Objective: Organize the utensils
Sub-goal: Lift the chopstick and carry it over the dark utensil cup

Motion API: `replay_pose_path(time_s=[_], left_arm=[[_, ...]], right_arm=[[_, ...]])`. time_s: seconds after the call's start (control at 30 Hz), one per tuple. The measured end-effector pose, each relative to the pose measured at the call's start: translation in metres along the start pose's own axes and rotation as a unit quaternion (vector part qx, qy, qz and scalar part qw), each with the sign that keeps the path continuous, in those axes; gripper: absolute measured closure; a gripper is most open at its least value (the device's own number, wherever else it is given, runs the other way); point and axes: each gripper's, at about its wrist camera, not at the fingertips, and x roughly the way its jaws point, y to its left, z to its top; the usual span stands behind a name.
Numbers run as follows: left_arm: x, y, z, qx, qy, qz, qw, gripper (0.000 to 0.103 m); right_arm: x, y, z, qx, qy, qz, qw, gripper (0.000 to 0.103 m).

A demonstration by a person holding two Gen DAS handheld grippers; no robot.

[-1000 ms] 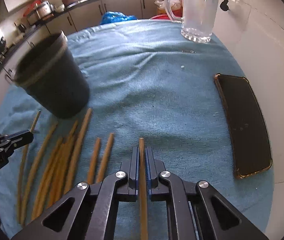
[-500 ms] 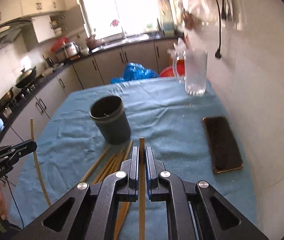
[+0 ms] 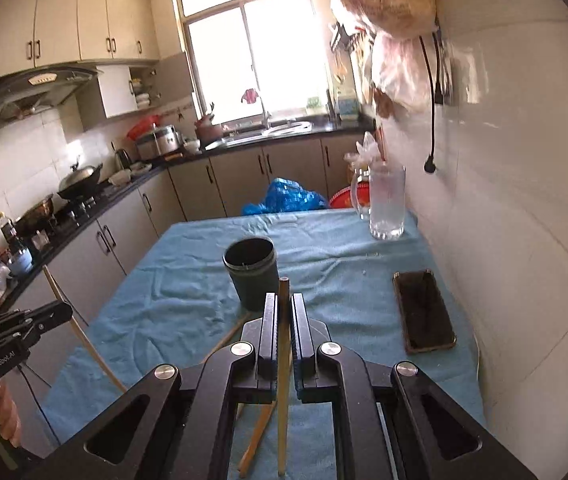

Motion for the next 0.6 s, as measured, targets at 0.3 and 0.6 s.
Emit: replay_pose_path(time_s=[0.3,0.6], left_arm=[[0.023,-0.004,0.067,0.006,-0.03,-0.009,0.9995,0.097],[0.085,0.001,0.157,-0.038,-0.043,-0.015,0.9982,0.097]], right_arm=[[-0.004,0.01,0.062,-0.009,-0.052,0.011,0.999,0.097],[0.043,0.019,0.143,0.027,-0.106,0.03,0.994,0.097]])
